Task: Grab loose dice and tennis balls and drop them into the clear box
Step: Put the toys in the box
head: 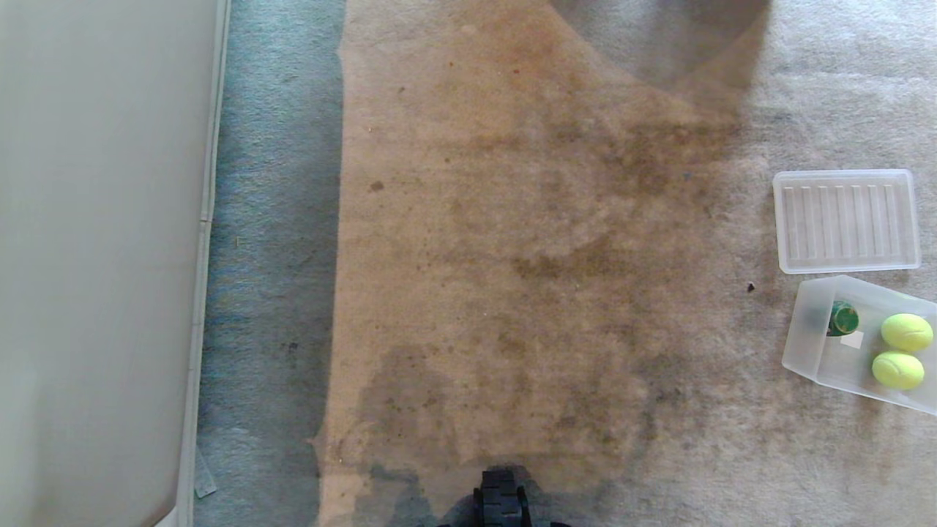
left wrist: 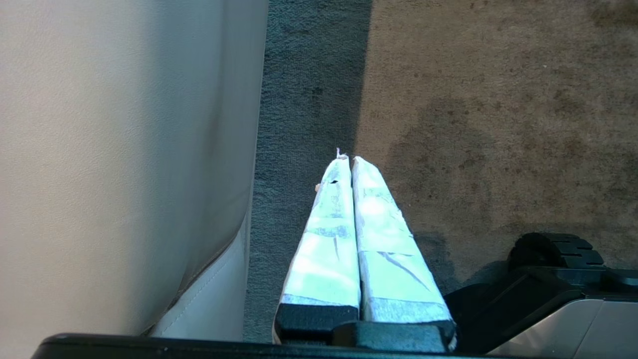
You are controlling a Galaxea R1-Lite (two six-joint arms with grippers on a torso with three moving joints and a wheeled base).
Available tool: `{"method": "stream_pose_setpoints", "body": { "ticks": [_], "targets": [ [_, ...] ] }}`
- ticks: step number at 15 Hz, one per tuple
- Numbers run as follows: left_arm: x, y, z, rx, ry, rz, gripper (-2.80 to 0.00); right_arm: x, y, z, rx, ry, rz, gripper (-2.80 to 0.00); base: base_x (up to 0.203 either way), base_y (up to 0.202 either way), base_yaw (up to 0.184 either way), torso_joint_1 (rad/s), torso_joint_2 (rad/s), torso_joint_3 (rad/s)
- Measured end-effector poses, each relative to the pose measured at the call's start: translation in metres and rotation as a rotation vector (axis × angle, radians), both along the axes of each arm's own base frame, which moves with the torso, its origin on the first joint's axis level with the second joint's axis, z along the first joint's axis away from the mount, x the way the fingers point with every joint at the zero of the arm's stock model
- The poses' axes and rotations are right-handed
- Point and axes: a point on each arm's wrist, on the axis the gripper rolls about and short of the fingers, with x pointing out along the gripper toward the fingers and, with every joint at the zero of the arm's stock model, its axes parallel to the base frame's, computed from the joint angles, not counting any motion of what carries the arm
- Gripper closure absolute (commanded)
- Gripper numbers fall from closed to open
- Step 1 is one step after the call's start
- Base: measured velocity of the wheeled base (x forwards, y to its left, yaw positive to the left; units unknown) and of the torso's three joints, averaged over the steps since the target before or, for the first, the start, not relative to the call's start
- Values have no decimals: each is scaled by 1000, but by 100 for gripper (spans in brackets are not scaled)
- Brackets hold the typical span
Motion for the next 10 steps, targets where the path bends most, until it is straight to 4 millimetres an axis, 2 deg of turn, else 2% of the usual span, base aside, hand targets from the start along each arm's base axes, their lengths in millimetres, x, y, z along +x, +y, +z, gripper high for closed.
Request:
{"method": "stream_pose_setpoints", "body": {
  "ticks": [10],
  "targets": [
    [0, 0, 0, 2, 0, 0, 0, 0, 0, 0, 1, -6, 1, 0, 0, 0, 0, 0, 0, 0]
  ]
}}
